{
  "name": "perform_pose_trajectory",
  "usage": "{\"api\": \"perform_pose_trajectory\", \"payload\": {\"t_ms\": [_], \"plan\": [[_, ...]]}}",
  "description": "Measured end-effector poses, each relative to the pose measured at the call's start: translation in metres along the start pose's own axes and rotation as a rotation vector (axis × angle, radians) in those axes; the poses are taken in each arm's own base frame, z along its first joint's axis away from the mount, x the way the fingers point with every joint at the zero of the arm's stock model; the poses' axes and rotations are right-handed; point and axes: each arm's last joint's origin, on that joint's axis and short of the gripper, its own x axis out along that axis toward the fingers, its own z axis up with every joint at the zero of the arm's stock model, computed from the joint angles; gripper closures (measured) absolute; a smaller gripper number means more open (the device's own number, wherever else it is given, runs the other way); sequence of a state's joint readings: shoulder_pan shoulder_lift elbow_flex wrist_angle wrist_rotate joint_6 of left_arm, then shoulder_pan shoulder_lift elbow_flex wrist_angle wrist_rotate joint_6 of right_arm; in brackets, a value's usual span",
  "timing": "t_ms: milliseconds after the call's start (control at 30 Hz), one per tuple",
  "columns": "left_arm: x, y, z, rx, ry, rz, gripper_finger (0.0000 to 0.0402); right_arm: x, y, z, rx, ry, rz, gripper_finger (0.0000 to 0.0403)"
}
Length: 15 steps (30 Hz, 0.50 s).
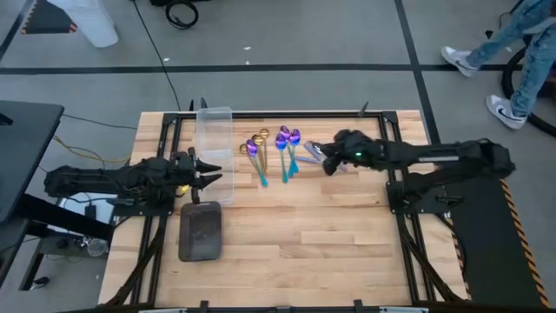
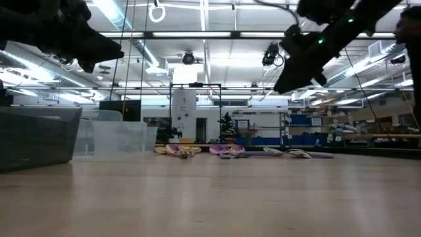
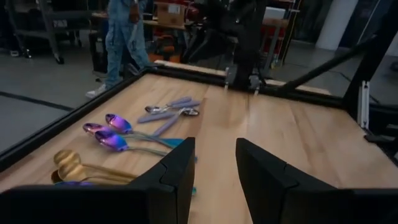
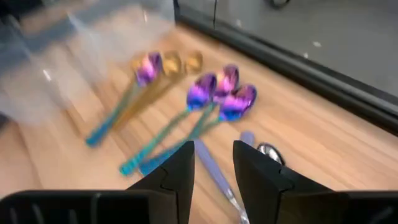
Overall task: Sort silverware by color (type)
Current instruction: Put the blue spoon into the bottom transparent bin
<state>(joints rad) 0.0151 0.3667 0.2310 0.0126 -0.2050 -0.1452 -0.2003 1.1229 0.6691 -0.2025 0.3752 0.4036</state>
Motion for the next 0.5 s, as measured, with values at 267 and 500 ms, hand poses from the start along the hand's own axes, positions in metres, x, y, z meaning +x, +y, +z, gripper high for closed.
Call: {"api": "perform_pose_trajectory", "payload": {"t_ms": [267,500], "plan": [[0.000,0.001,-0.005,0.062,0.048,0.005,0.0276,0.044,0.024,0.008,-0.149,0.221,-0.031,0.0282],[-0.003,0.001,-0.002,0.076,0.111,0.011,0.0276,0.075,0.039,0.021,-0.159,0.279,-0.058,0.0282]]}}
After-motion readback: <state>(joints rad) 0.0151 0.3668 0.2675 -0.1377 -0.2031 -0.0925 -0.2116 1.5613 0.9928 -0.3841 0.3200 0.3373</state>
